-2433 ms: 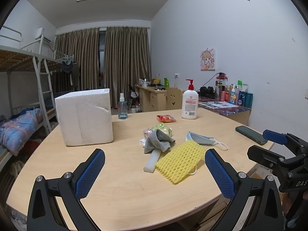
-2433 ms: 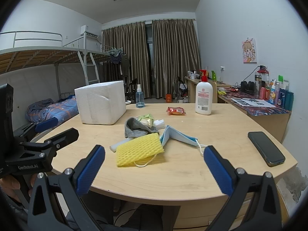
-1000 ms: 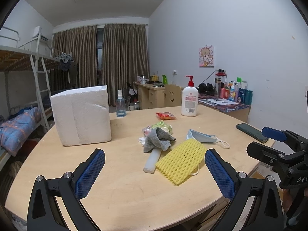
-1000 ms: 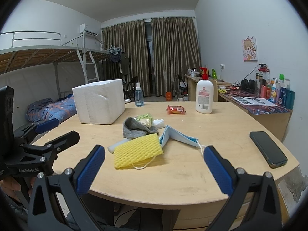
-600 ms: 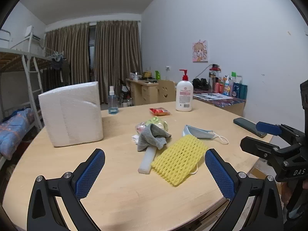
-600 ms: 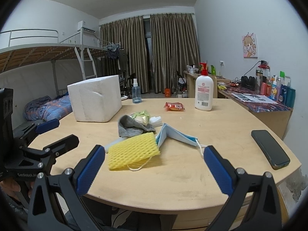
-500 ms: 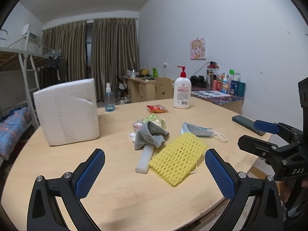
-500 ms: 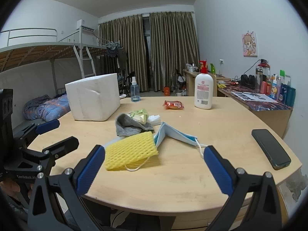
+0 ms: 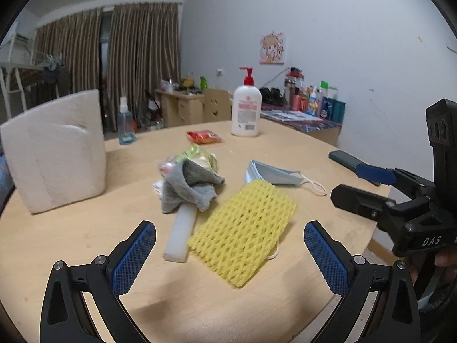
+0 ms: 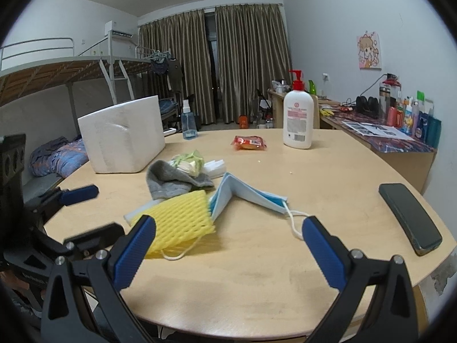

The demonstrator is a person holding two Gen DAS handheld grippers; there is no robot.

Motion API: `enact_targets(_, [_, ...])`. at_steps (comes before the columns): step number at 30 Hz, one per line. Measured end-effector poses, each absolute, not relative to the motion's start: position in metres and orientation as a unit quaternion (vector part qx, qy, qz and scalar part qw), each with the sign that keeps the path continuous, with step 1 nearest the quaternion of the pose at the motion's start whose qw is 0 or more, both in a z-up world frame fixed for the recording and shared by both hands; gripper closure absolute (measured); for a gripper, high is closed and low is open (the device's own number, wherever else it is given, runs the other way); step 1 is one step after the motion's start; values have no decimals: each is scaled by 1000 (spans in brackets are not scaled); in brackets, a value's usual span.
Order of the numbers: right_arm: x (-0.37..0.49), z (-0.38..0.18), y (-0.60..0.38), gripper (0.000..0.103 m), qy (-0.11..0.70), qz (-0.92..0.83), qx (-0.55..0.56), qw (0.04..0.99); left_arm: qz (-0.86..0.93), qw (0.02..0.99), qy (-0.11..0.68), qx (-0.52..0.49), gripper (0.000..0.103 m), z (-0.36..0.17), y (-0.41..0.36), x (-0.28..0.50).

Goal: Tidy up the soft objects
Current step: 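Grasp the yellow foam net with the left gripper while the right gripper approaches the blue mask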

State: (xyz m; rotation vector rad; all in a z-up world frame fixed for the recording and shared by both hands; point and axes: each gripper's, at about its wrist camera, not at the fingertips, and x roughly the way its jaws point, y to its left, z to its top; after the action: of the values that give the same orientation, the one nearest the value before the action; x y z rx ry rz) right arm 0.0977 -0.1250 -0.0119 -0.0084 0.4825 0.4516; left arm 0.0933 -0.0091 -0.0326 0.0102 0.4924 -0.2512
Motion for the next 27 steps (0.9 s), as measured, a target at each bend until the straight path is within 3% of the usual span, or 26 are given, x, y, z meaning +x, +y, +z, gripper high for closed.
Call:
enact_targets(16, [135,-19,-139,0,263,226,16,938,-144,943,300,25,1,-44,-28,134])
enact_targets(27, [147,-19,-139,0,269,235,15,934,-147,924,353,27,31,-54,-27,156])
